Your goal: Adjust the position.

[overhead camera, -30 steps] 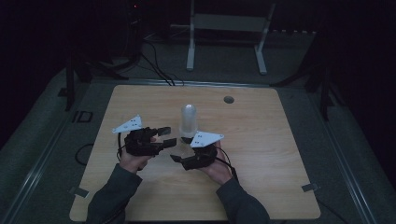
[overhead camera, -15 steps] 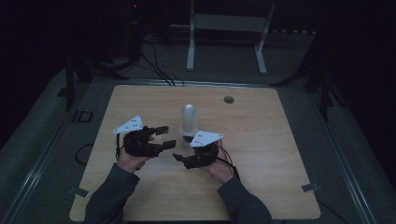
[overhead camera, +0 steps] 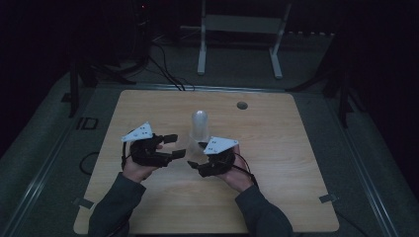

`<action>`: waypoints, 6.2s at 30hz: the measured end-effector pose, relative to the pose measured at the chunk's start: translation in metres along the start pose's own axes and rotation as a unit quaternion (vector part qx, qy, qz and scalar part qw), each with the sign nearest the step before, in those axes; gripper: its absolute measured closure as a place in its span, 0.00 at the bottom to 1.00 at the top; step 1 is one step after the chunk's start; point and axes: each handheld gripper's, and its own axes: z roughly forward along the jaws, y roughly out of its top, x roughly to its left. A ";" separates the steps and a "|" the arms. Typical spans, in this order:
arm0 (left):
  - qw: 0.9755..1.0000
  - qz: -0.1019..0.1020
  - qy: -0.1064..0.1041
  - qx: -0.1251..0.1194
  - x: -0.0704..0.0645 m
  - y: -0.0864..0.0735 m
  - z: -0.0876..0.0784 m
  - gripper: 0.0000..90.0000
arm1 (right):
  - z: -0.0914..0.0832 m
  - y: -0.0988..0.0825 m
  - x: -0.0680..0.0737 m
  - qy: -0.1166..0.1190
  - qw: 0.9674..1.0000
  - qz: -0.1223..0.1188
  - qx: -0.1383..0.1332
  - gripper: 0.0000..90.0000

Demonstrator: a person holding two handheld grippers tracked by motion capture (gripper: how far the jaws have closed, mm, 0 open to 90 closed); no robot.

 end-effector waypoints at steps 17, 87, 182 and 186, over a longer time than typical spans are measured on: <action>1.000 0.018 0.011 0.009 -0.002 0.001 0.000 0.31 | -0.008 0.005 -0.008 -0.016 0.999 -0.025 0.042 0.32; 0.989 0.107 0.040 0.090 -0.015 0.004 0.005 0.31 | -0.014 0.031 -0.017 0.024 0.968 -0.141 0.206 0.32; 0.899 0.277 0.078 0.331 -0.041 0.019 0.055 0.37 | 0.006 0.038 0.003 0.026 0.908 -0.269 0.319 0.32; 0.898 0.277 0.076 0.332 -0.040 0.018 0.056 0.37 | 0.005 0.038 0.004 0.024 0.909 -0.264 0.320 0.34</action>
